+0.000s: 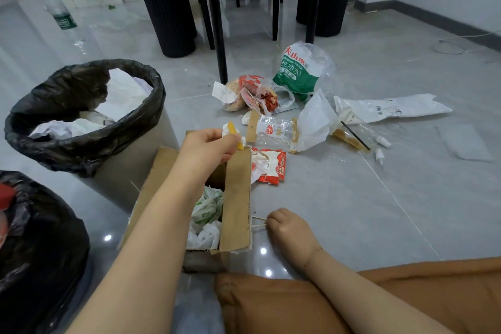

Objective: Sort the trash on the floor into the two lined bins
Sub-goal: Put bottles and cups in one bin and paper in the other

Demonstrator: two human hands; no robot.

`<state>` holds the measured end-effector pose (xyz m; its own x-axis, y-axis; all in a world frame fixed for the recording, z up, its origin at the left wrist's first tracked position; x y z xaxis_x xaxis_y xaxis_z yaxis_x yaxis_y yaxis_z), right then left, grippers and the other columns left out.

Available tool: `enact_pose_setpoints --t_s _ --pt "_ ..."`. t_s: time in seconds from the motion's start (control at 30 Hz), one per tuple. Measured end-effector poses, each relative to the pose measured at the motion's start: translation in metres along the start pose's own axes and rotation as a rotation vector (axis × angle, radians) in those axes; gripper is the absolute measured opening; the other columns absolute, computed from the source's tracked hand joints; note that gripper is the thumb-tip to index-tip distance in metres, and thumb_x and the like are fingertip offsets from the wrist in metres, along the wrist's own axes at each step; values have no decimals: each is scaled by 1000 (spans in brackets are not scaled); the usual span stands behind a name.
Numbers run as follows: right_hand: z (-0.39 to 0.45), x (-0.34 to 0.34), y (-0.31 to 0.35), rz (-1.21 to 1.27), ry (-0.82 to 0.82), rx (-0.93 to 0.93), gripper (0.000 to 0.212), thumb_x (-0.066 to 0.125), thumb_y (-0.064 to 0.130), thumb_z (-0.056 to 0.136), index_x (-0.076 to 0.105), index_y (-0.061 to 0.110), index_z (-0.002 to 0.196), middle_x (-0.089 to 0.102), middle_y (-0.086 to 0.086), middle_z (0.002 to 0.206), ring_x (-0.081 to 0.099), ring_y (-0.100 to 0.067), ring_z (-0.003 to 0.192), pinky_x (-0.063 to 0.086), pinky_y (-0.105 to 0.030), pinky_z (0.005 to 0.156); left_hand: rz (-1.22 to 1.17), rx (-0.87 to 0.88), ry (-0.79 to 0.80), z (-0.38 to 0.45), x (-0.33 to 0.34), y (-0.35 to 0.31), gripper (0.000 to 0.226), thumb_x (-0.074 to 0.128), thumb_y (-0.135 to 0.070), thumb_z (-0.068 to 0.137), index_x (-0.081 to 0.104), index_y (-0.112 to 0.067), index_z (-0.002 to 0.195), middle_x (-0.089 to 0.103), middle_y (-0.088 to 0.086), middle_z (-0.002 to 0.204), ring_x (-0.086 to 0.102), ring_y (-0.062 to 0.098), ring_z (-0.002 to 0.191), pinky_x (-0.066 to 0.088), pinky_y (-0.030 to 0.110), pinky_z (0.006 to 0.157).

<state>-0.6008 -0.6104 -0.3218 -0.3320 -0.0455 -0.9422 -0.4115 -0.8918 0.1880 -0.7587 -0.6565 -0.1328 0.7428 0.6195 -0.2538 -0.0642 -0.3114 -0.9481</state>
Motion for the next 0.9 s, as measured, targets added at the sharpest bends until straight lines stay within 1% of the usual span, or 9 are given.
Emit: enact_pose_setpoints --t_s 0.27,0.33,0.4,0.47,0.53,0.6,0.73,0.83,0.9 --pt "-6 0 -13 52 -93 92 27 82 -4 48 64 9 63 62 -3 67 59 -22 59 48 -26 48 -33 11 0 0 -4 -3 17 70 -28 85 69 -12 92 69 4 83 64 12 77 56 30 87" --pt "-8 -11 -18 150 -169 207 14 76 0 64 65 8 66 64 -3 68 60 -23 61 52 -30 51 -44 13 -3 1 -6 -3 17 71 -28 85 69 -13 92 70 5 86 65 13 79 56 32 88" --pt "-9 -28 -23 283 -278 389 6 69 7 80 69 9 74 68 -2 75 62 -20 70 53 -30 64 -64 20 2 1 -7 -5 15 71 -26 85 69 -13 92 70 7 88 64 15 81 56 33 89" --pt "-10 -50 -27 459 -395 574 5 69 10 84 73 11 81 69 4 80 62 -14 76 50 -23 73 -75 25 -4 1 -9 -7 15 71 -26 85 69 -14 91 70 6 87 64 15 81 56 33 88" --pt "-2 -81 -24 614 -502 657 4 71 11 83 74 13 82 67 10 79 63 -7 76 48 -13 74 -77 39 -28 1 -14 -13 10 71 -27 85 68 -17 86 68 3 82 63 14 78 56 29 85" --pt "20 -113 -16 735 -539 660 4 72 12 82 75 15 82 70 11 79 64 -3 76 47 -8 73 -104 61 -61 1 -26 -18 7 70 -27 86 67 -21 83 68 1 81 63 13 79 55 26 83" --pt "84 -165 18 887 -507 566 5 72 14 82 76 16 85 71 9 76 64 0 71 52 -13 72 -135 144 -176 0 -67 -27 8 68 -24 86 68 -16 87 64 0 77 58 9 72 50 22 77" --pt "133 -190 51 922 -468 471 5 72 13 82 76 16 83 70 10 74 63 -1 71 53 -16 74 107 255 -381 4 -114 -38 9 68 -27 86 66 -19 81 63 -6 73 57 7 69 44 19 65" --pt "169 -198 75 928 -423 429 4 72 14 82 76 13 82 70 6 73 62 -4 70 53 -20 71 230 294 -532 9 -156 -41 12 67 -27 85 66 -15 84 64 -5 74 59 9 72 40 19 62"
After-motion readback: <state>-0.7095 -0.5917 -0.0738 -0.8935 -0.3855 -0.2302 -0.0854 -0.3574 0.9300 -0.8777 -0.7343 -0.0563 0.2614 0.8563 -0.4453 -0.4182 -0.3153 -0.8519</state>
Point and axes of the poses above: each hand's wrist, its own z-axis towards the middle knuckle, its own x-axis out of the palm, y = z × x, the point moved 4 cm from there along z, towards the middle knuckle
